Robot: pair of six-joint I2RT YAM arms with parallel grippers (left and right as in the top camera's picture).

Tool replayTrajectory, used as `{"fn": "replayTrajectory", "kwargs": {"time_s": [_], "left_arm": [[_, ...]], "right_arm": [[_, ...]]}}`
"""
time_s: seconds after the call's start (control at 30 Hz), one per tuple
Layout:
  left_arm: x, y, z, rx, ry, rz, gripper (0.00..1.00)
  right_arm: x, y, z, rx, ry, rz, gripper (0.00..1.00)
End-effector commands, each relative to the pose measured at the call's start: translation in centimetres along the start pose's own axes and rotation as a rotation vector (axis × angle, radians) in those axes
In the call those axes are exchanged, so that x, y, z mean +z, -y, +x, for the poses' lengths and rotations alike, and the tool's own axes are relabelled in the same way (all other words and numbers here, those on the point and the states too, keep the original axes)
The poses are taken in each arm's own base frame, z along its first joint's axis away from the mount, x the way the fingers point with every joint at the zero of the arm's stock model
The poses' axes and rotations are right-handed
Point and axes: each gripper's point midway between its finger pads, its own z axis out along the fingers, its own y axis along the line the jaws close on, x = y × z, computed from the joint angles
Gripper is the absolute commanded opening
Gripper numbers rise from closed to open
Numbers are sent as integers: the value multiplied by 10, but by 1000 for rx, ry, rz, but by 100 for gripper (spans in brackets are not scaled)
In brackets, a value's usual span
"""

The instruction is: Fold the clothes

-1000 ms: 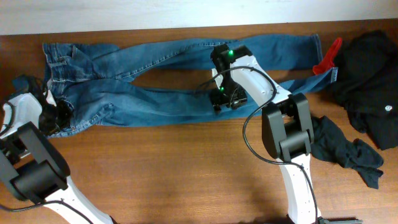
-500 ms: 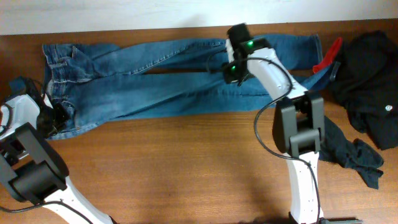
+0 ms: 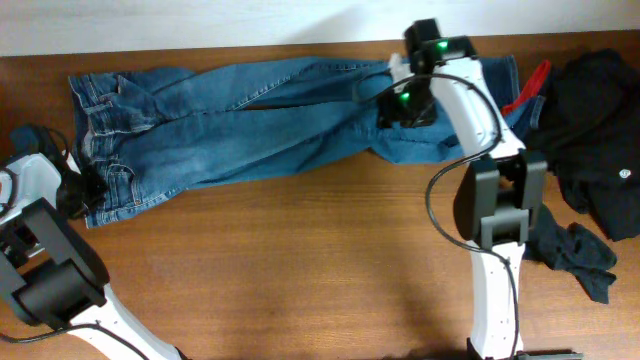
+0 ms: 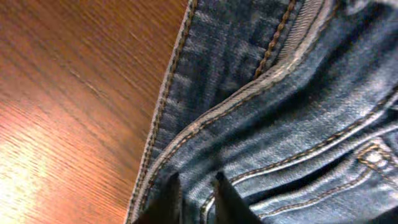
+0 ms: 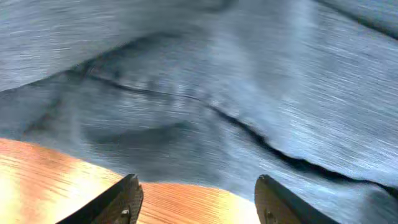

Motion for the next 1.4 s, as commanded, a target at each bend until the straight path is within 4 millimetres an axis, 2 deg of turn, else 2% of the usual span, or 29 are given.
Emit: {"fn": "replayTrajectory", "kwargs": {"time_s": [0.0,0.07,0.13,0.17,0.23,0.3,0.43,0.47,0.53,0.67,0.73,0.8,0.87,0.93,1.03,1.2,1.37], "left_arm": [[4,5,1,-12,-4,54,20],[4,6,-2,-10,9,56,19],[4,6,-3,-4,15,58,20],[4,6,-4,-4,17,58,20],[4,6,-4,-4,17,58,21],[4,6,-4,-4,18,58,20],[4,6,-5,8,22,55,20],[4,6,-6,11,26,55,20],[4,6,-8,12,34,56,20],[3,7,-12,23,52,57,21],[3,7,-15,23,64,58,20],[3,7,-19,46,80,59,21],[3,9,-21,74,90,66,21],[1,23,-23,153,107,146,20],[-4,43,-27,220,135,254,20],[-5,64,-24,332,148,267,20],[-5,77,-27,363,168,259,21]], "right_arm": [[8,-16,-2,-82,22,51,38],[29,-19,-4,-89,32,49,19],[46,-18,-6,-87,50,48,9],[64,-15,-5,-50,65,41,4],[74,-13,4,-44,41,40,4],[87,-8,23,-34,-14,49,4],[109,5,82,-4,-194,79,4],[110,6,99,6,-253,82,4],[104,6,118,20,-330,85,4],[84,-8,144,11,-438,89,4],[78,-21,147,-18,-448,91,4],[71,-37,140,-74,-405,86,4],[59,-62,119,-168,-289,69,4],[45,-86,96,-253,-160,50,4],[31,-111,64,-311,8,25,4],[33,-126,17,-340,199,1,4],[42,-125,0,-342,256,-2,4]]}}
